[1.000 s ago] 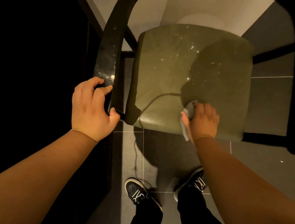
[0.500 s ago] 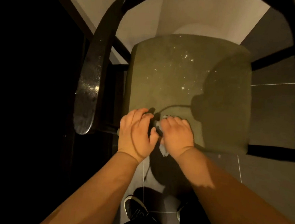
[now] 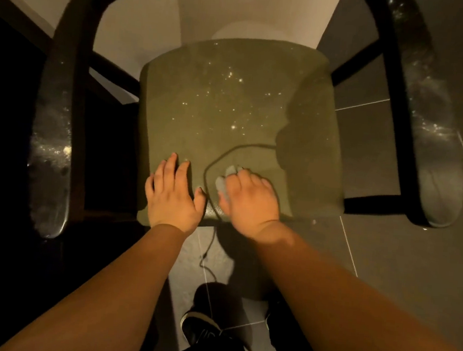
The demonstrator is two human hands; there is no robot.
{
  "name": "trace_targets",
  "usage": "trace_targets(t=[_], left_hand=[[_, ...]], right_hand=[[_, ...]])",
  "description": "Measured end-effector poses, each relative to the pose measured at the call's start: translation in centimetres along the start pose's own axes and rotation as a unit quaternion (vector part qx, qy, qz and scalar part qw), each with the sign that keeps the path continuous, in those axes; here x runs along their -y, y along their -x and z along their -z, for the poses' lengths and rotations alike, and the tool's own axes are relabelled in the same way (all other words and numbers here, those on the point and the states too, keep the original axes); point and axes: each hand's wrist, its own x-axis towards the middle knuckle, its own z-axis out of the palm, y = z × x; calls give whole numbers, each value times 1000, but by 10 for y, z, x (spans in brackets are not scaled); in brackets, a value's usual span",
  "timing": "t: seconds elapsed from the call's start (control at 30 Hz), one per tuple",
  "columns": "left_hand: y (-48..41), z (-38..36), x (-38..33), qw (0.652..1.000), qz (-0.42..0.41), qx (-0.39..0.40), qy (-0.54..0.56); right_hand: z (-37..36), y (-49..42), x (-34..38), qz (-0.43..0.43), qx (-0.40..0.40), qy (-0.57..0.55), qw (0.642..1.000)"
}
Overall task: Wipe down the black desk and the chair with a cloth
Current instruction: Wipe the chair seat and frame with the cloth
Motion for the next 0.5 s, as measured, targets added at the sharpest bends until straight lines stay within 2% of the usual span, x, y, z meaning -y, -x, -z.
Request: trace_targets(t=[0.07, 0.13, 0.23, 0.3, 0.33, 0.4, 0.5], left_hand=[[-1, 1, 0, 1000, 0, 3, -5], [-2, 1, -2, 1000, -1, 8, -10], [-2, 2, -4, 1000, 2, 12, -8], [-2, 1, -3, 1000, 1, 9, -6], [-2, 1, -3, 1000, 3, 9, -4], [-2, 2, -4, 1000, 10, 7, 3], [-3, 4, -15, 1000, 22, 0, 22]], right_hand=[[2, -1, -22, 24, 16, 26, 999], [20, 1, -56, -6, 37, 46, 998], [45, 10, -109, -108, -9, 95, 990], [48, 13, -123, -201, -14, 81, 976], [45, 14, -122, -214, -17, 81, 973], [40, 12, -99, -161, -25, 63, 985], [22, 13, -57, -5, 20, 10, 1000]])
